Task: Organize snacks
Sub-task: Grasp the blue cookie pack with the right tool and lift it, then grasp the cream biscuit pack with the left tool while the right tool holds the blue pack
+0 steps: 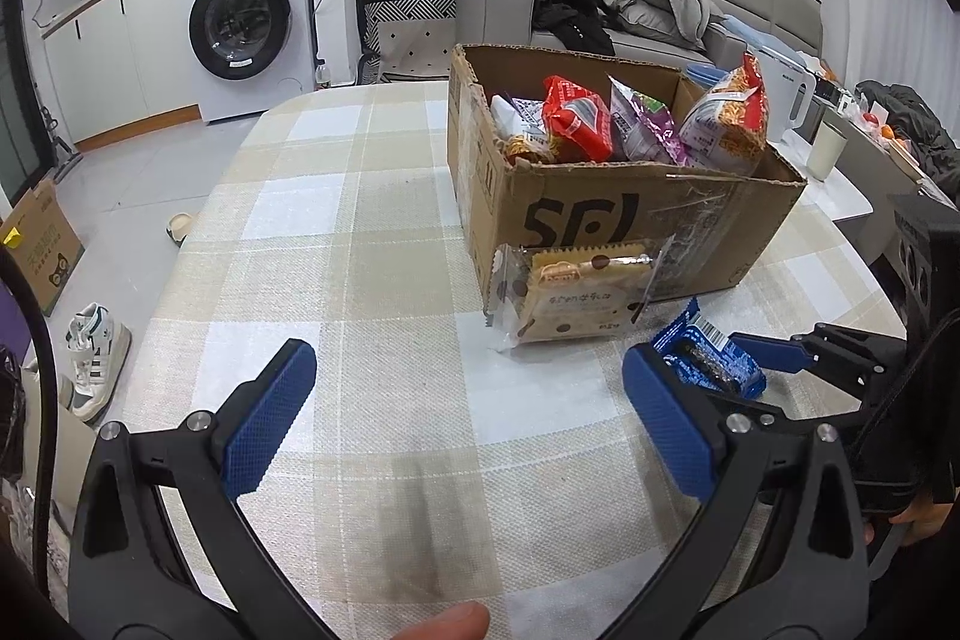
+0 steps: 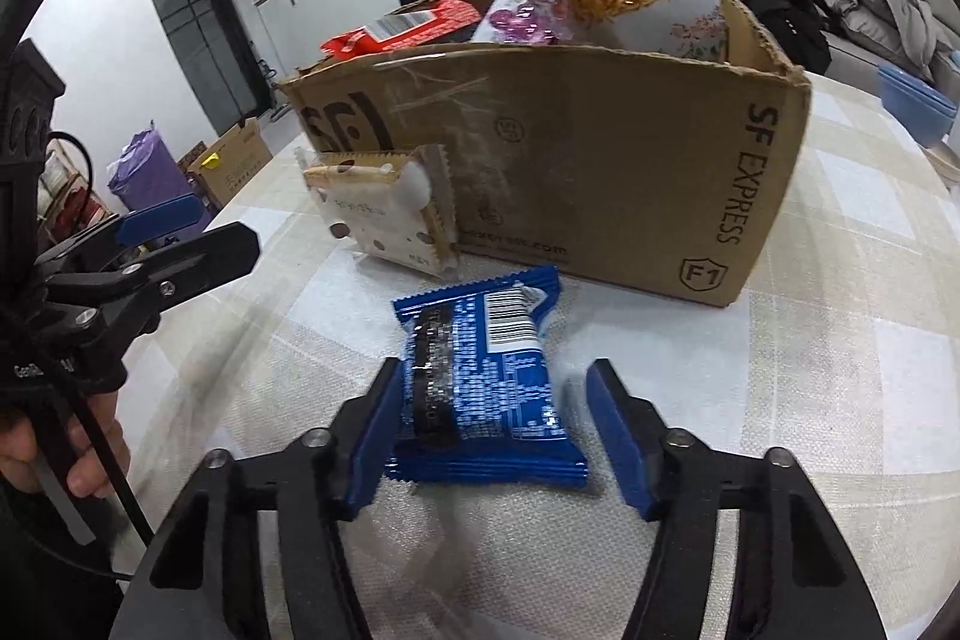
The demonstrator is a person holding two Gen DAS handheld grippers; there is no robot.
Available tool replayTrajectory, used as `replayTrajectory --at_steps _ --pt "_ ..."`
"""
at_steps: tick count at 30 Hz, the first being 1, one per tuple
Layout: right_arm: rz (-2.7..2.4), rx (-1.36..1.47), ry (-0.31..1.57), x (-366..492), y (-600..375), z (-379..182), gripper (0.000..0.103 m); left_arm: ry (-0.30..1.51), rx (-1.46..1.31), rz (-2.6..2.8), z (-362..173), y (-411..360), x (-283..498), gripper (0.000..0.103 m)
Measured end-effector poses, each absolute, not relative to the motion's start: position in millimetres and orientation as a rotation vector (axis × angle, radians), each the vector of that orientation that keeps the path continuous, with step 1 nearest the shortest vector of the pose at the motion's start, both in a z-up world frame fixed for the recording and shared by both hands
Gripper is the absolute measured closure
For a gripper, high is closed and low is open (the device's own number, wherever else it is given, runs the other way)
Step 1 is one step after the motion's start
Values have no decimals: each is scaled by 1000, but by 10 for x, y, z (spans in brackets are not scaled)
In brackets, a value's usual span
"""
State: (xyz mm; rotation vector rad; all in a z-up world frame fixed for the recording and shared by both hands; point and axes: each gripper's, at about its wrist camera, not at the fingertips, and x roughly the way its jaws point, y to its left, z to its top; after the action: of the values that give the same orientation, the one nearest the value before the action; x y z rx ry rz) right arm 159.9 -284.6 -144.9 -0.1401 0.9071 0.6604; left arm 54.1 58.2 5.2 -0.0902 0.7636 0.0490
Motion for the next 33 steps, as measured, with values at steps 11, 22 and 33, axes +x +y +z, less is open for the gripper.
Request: replayTrajectory --at_steps 11,22,33 --pt "680 -167 836 1385 -2770 -1317 59 773 -91 46 26 570 543 1" --pt "659 -106 755 1398 -3031 -1015 59 799 -101 34 -85 499 607 1" --pt "655 -54 717 1370 -3326 -786 58 864 -187 41 -306 423 860 1"
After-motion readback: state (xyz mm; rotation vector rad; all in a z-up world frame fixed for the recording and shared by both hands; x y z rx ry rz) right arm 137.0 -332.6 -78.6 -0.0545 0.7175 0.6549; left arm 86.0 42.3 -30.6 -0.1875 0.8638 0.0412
